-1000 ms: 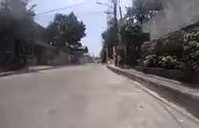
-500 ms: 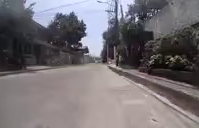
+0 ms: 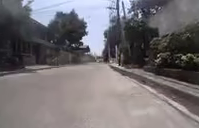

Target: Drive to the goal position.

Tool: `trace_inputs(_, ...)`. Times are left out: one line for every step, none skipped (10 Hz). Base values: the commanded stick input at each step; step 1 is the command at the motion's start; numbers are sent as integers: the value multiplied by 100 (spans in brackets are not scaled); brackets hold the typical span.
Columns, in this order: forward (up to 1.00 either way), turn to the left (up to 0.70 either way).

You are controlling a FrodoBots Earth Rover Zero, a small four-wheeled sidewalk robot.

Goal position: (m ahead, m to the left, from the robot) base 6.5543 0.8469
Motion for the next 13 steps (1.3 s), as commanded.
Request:
trace_inputs(70,0)
trace_inputs(70,0)
trace_inputs(70,0)
trace_inputs(70,0)
trace_inputs(70,0)
trace_inputs(70,0)
trace_inputs(70,0)
trace_inputs(70,0)
trace_inputs(70,0)
trace_inputs(70,0)
trace_inputs(70,0)
trace_inputs(70,0)
trace_inputs(70,0)
